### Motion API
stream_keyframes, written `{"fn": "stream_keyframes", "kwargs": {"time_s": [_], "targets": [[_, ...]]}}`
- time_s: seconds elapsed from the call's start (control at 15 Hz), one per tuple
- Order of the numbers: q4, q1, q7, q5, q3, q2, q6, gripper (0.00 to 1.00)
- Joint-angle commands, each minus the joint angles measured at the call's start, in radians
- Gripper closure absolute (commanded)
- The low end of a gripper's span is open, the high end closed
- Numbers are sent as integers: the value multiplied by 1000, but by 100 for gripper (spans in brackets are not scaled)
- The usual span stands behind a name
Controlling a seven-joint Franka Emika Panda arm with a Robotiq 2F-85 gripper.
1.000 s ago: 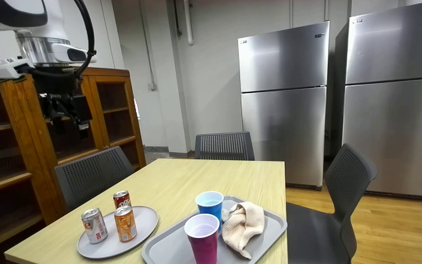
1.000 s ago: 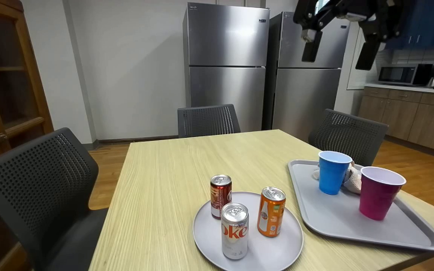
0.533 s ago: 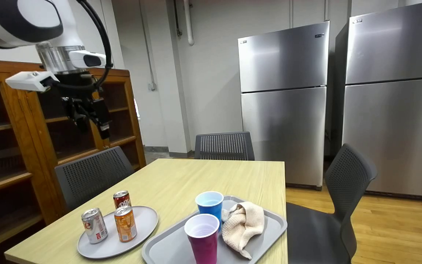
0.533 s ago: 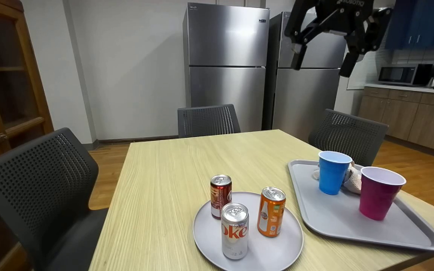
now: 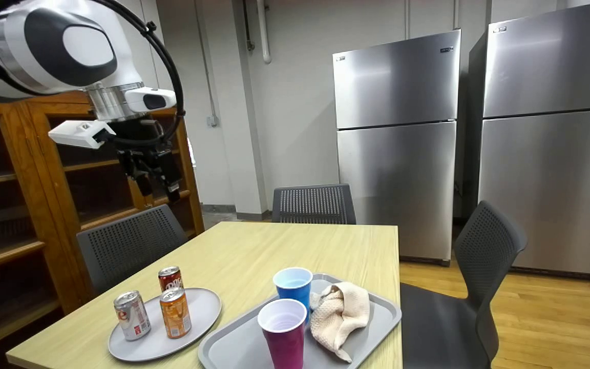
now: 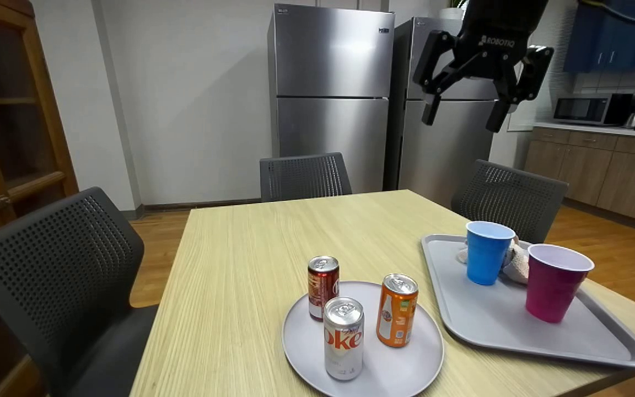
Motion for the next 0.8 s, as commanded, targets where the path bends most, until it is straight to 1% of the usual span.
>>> {"fn": "stream_keyframes", "kwargs": {"time_s": [0.0,0.2,0.4,0.73], "targets": [[18,-31,20,-57,8,42,26,0],[23,-44,8,-94,-2,65,28,0],[29,-46,-30,-112,-32,88,33,0],[33,-46,-127,-112,-117,133,62,0]]}}
